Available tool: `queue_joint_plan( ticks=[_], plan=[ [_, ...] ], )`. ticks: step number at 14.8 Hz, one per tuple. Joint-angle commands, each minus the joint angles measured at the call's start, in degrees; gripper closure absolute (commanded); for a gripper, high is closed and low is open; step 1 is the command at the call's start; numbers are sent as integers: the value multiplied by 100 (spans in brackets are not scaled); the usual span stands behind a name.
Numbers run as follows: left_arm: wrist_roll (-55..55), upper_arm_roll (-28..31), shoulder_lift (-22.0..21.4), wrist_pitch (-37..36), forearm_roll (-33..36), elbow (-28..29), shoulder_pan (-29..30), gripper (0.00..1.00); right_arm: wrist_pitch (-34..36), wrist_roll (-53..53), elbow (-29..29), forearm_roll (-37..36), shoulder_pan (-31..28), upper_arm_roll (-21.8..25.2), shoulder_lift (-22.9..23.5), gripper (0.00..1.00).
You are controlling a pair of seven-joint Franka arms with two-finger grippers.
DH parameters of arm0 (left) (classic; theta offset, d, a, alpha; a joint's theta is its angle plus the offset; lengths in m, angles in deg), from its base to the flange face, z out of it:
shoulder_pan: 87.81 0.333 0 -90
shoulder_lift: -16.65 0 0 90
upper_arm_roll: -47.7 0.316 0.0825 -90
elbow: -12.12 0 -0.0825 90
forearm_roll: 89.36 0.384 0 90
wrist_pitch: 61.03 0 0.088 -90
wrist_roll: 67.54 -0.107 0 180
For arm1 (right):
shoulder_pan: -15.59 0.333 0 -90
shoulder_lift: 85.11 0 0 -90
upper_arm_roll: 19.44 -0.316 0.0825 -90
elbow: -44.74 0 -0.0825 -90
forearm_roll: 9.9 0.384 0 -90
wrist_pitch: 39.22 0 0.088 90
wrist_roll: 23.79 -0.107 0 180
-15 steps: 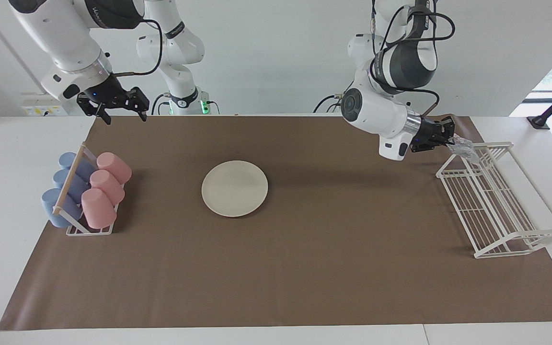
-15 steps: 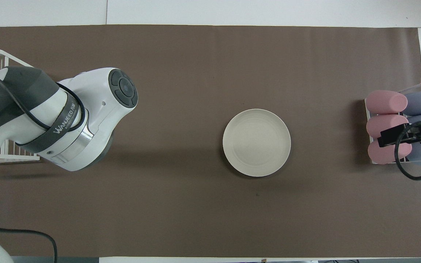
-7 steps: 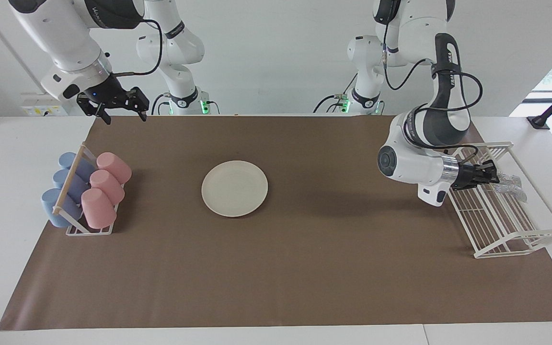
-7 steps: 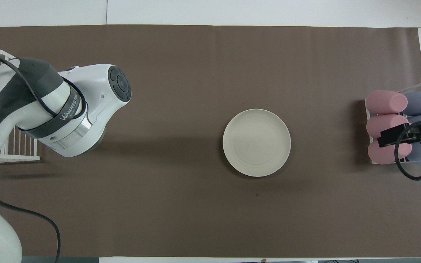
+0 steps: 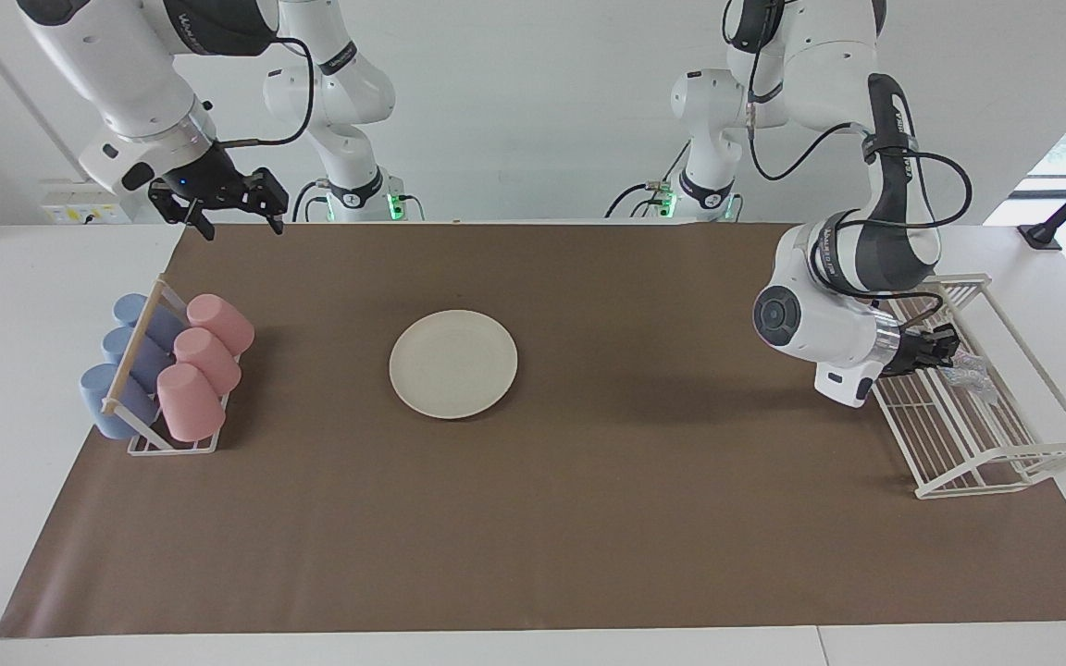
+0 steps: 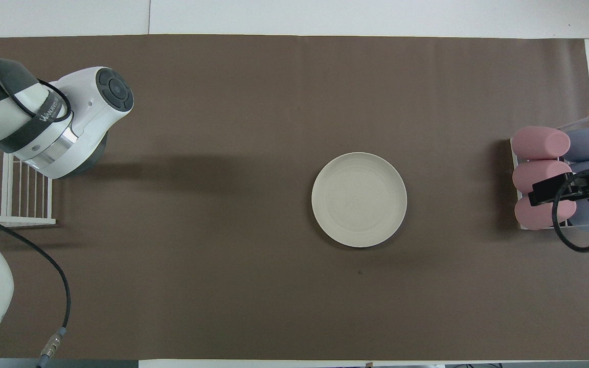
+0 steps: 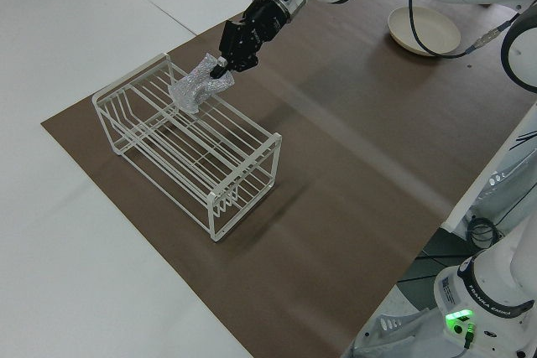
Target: Wipe plate with sponge
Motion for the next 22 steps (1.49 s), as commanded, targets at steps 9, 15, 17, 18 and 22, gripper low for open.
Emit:
queue_joint_plan(
  ticks=[9, 15, 17, 18, 22],
  plan=[
    [-80, -22, 16, 301, -102, -59, 139, 0, -11, -91, 3, -89, -4, -28, 6, 0],
    [-168, -48, -528, 371, -2286, -762, 288, 0, -2, -91, 3, -89, -4, -28, 6, 0],
    [-168, -13, -783, 371, -3008, -807, 288, 0, -2, -91, 3, -98, -4, -28, 6, 0],
    [-177, 5, -906, 371, -3281, -807, 297, 0, -2, -91, 3, -98, 5, -28, 6, 0],
    [-474, 22, -1661, 117, -4817, -798, 577, 0, -11, -91, 3, -98, 5, -28, 6, 0]
  ],
)
